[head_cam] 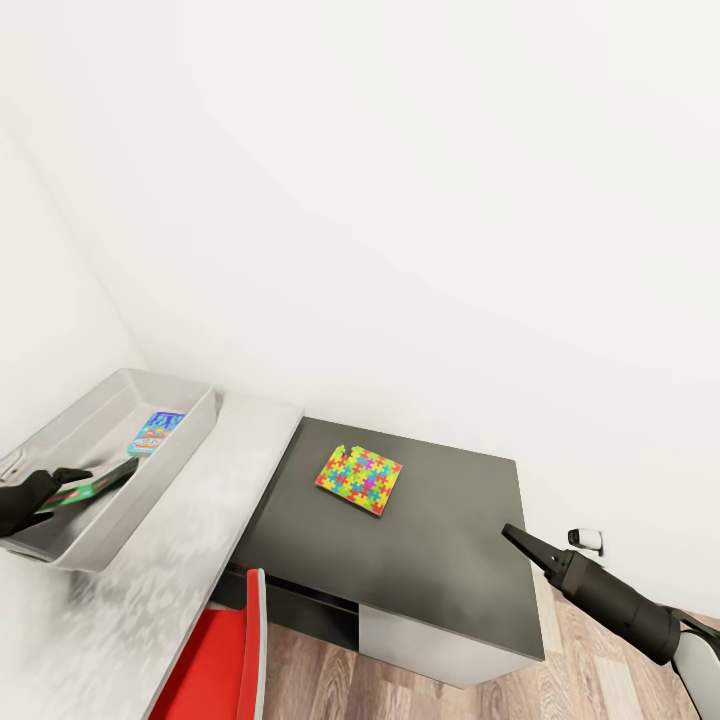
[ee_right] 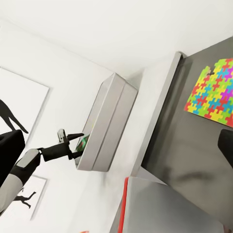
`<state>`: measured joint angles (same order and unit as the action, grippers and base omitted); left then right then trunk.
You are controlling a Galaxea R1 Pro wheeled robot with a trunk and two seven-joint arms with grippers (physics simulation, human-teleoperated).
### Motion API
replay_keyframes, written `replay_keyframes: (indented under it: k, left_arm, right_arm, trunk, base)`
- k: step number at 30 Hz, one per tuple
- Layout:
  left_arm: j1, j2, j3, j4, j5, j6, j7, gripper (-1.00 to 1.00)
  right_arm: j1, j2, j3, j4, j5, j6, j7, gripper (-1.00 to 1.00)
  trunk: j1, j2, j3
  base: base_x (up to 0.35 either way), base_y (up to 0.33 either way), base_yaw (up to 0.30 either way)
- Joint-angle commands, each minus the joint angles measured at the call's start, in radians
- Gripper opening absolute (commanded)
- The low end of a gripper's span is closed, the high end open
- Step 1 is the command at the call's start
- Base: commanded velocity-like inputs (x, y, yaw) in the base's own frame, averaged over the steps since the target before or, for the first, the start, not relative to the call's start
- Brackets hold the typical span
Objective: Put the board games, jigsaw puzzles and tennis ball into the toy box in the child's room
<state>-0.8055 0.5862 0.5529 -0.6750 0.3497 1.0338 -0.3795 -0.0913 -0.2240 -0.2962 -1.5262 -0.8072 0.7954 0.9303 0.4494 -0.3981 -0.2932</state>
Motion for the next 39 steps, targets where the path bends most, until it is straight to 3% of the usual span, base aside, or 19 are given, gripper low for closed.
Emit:
replay_keyframes:
  k: [1, 13, 22, 39]
  left_arm:
    - [-0.001, 0.002, 0.004, 0.000, -0.009, 0.005, -0.010, 1.00]
    - [-0.001, 0.010, 0.007, -0.001, -0.006, 0.009, -0.011, 1.00]
    - [-0.001, 0.032, 0.006, -0.007, 0.065, 0.013, -0.012, 1.00]
    - [-0.016, 0.042, 0.004, -0.009, 0.074, 0.013, -0.012, 1.00]
  right_arm:
    - [-0.001, 0.000, -0.001, 0.000, -0.003, 0.005, 0.001, 1.00]
    - [0.000, 0.000, 0.000, 0.000, -0.003, 0.005, 0.001, 1.00]
    - [0.000, 0.000, 0.000, 0.000, -0.002, 0.005, 0.000, 1.00]
    - [-0.001, 0.003, 0.000, 0.000, -0.001, 0.005, -0.002, 1.00]
  trunk:
    - [0.001, -0.002, -0.002]
    - [0.001, -0.002, -0.002]
    - [0.001, -0.002, -0.002]
    - [0.001, -0.002, -0.002]
  base:
    - [0.000, 0.000, 0.000]
    - [0.000, 0.000, 0.000]
    - [0.000, 0.000, 0.000]
    - [0.000, 0.000, 0.000]
